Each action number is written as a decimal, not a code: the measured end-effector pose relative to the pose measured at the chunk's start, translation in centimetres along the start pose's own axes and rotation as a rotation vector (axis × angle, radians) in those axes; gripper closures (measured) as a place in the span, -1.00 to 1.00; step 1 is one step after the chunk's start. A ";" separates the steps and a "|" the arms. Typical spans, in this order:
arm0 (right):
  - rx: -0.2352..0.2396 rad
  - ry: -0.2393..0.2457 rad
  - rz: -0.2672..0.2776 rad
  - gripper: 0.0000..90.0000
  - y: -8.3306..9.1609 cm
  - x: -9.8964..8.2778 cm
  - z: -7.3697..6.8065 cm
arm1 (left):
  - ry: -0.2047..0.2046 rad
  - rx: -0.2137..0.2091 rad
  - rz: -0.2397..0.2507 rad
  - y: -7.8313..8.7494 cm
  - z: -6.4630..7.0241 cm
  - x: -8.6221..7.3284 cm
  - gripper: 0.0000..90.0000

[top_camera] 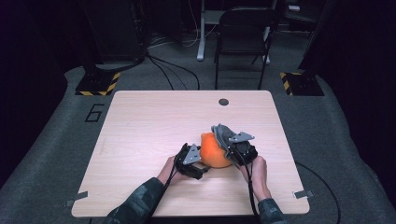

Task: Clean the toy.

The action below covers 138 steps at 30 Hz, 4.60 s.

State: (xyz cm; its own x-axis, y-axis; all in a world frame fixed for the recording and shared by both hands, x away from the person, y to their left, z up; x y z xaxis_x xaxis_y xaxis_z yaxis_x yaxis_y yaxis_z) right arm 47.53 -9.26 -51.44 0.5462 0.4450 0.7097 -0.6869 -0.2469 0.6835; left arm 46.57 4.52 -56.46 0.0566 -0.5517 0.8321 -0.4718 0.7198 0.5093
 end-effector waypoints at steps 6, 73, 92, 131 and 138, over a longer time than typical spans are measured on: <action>-0.004 -0.003 0.004 0.73 -0.1 0.0 0.1 | -0.035 0.047 0.013 0.0 0.2 0.2 -0.34; 0.029 -0.074 0.133 0.69 7.1 3.1 -0.2 | 0.638 -0.161 -0.007 3.1 -0.8 2.5 0.57; -0.030 -0.004 0.009 0.68 2.6 1.2 -1.7 | 0.620 -0.173 -0.013 2.7 -0.1 2.3 0.55; -0.002 -0.089 -0.064 0.67 1.3 -1.0 0.8 | 0.601 -0.163 -0.009 2.4 0.1 2.3 0.50; -0.021 -0.128 -0.218 0.68 -1.9 -5.2 3.5 | 0.606 -0.165 -0.006 2.5 0.0 2.4 0.50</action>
State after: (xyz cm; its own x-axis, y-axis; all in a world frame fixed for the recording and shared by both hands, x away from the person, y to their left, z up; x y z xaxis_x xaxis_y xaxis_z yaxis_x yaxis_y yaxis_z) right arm 47.69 -14.07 -55.85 0.7380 0.3727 0.5625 -0.5551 -0.1385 0.8202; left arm 45.53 5.00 -53.21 0.5704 -0.2542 0.7810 -0.3307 0.7993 0.5017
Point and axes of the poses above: each handheld gripper's, and its own axes: y roughly backward along the jaws, x roughly out of its top, z roughly to its right, the point moved 9 cm from there along -y, roughly forward along the jaws, and after that the axes turned 1 degree about -x, right-handed, at the moved point
